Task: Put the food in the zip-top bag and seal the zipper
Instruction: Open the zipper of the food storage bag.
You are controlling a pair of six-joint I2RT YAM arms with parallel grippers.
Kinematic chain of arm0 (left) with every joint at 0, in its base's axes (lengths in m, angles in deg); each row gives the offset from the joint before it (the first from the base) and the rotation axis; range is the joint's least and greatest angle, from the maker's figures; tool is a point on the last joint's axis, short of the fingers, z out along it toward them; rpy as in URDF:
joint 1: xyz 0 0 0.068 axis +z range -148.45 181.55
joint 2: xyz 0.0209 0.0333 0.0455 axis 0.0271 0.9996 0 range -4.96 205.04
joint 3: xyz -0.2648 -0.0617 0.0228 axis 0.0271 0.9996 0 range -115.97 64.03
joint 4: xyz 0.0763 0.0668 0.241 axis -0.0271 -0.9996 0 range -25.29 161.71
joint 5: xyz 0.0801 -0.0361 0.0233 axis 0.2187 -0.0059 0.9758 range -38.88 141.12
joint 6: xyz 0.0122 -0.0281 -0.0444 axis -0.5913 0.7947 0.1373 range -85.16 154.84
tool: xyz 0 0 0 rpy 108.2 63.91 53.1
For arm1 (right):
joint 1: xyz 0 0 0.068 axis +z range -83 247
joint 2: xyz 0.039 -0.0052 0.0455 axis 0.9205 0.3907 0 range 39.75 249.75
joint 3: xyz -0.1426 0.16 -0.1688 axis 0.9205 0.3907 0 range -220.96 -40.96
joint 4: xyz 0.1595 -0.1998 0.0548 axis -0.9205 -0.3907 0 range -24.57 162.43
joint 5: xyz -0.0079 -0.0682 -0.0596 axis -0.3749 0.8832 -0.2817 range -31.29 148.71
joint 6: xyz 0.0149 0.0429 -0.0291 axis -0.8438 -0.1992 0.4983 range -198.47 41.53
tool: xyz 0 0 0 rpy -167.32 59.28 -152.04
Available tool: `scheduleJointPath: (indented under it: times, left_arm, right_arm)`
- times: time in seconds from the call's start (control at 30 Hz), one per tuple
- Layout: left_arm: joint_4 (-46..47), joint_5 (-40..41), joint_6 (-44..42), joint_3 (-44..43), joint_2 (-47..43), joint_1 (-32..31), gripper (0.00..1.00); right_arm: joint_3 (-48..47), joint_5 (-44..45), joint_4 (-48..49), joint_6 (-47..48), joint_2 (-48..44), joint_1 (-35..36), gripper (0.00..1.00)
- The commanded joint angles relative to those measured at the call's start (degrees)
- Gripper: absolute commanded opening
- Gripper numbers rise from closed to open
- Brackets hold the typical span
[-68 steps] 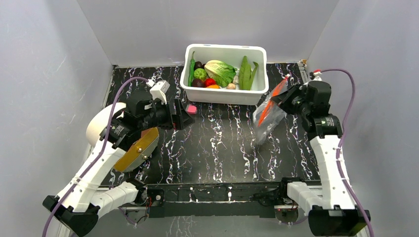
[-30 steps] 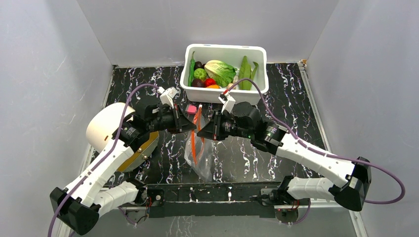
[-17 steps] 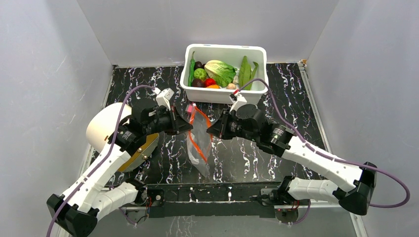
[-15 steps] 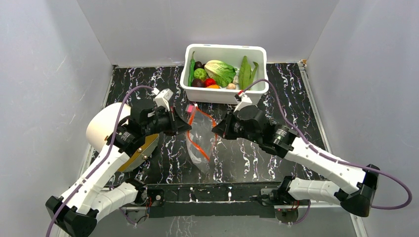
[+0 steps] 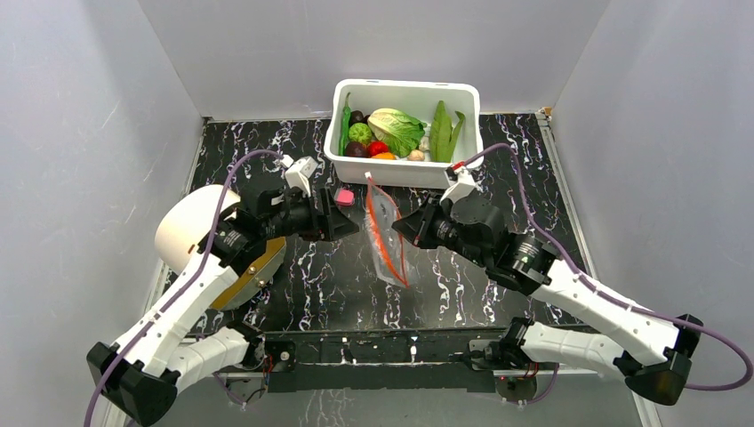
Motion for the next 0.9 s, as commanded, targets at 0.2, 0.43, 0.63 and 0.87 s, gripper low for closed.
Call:
scheduleJointPath:
  times: [0.2,0.43,0.63,0.87]
  left_arm:
    - [-1.10,2.28,-5.69,-8.37,7.16,-0.03,0.81]
    - [1.92,-1.75,-3.77,-6.98,10.21,-0.41,0.82]
    - [3.87,-0.33,-4.08,-7.14,11.44,-0.74,0.84]
    - [1.32,5.83,-4.78,-9.85,16.36,-0.74,0.78]
  right_arm:
    - [-0.21,2.66,10.10,-3.87,6.62,0.05,0.00]
    - [-2.26,4.65,11.60,-3.72,10.16,0.13,0.00]
    - [-3.39,4.59,10.99,-3.41,12.62,0.29,0.00]
    - [-3.65,4.51,11.50,-3.62,13.61,0.99,0.00]
